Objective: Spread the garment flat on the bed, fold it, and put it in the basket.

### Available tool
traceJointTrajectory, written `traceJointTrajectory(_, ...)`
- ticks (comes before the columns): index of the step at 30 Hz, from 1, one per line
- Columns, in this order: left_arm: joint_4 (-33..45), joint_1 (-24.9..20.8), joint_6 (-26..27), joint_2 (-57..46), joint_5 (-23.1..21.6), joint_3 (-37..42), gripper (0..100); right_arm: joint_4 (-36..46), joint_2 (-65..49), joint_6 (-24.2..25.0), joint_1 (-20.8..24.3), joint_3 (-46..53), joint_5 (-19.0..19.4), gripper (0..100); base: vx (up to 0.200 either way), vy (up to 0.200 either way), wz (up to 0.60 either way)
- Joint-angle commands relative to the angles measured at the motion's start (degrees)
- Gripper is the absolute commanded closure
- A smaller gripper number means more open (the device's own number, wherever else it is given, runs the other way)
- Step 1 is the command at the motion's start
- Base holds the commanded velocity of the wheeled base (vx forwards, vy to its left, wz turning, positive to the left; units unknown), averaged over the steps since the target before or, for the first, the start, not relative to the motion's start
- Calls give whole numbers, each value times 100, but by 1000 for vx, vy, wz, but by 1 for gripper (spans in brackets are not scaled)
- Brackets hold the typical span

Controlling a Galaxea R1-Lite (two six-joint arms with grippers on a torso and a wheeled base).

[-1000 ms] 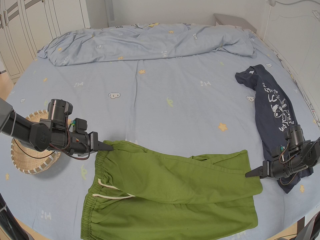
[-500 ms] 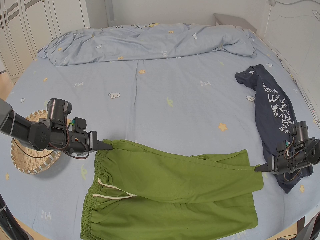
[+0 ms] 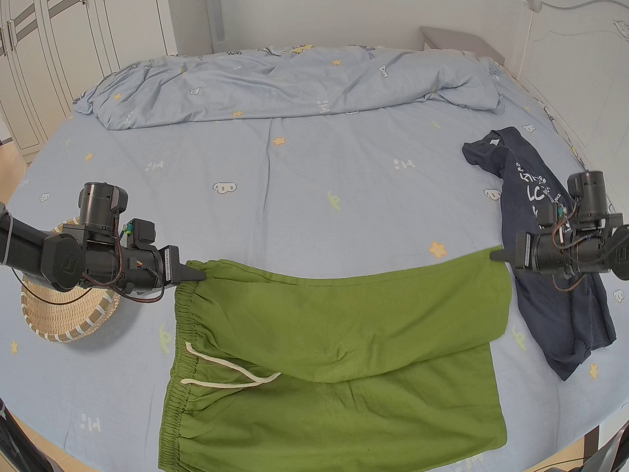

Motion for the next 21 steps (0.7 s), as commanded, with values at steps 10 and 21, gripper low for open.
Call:
traceJointTrajectory(10,-43,404,-2,-158,100,-162,100,731,889,-150,664,-2260,-1592,100,0,0,0)
traceJointTrajectory(21,-605,457,-2,44,443,-170,100,-166,1364,-176,822,-2330,-1820,100,0,0,0)
